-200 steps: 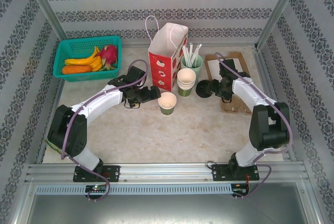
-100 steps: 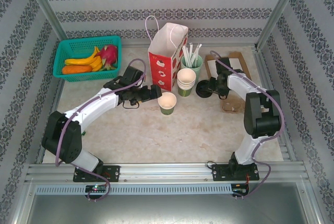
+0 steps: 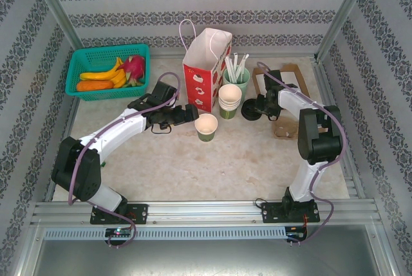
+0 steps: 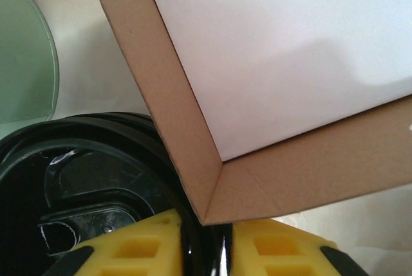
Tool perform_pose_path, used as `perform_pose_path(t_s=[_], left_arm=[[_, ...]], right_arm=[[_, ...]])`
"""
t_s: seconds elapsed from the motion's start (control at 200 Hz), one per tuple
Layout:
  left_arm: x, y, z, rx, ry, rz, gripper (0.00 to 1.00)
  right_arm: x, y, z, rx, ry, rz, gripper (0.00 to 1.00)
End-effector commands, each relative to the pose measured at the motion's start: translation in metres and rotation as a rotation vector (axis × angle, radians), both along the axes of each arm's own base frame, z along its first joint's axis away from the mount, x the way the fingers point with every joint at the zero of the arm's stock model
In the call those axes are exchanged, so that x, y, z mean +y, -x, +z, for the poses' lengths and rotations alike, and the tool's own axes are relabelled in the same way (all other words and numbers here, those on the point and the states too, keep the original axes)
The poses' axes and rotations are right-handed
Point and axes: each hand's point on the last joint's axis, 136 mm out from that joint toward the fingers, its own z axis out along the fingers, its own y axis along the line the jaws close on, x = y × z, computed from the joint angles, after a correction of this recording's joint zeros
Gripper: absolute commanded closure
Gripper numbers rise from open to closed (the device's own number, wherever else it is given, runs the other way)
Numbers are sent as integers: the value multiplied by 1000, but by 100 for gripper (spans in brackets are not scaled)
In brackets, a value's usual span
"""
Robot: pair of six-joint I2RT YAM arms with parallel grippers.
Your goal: Pack the takeout coffee
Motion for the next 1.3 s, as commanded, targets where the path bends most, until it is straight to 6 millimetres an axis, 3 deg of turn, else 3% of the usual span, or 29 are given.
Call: perform_pose_path(t_s=[0.0,0.275,0.874,1.019,1.299], left_arm=[[1,4,2,-8,-25,-10,1],[1,5,1,-4,-21,-6,1],[1,7,0,-2,-11,-2,1],[0,6,0,-6,-5,-3,1],[1,8,-1,-2,-7,1,1]], right_arm=[[0,-6,5,-18,10,15,79],[-6,-3,20,-49,57,27,82],[-5,0,25,-54,91,58,81],[-5,1,25,-53,108,70,72],[-2,1,23,-49,121,85,84]])
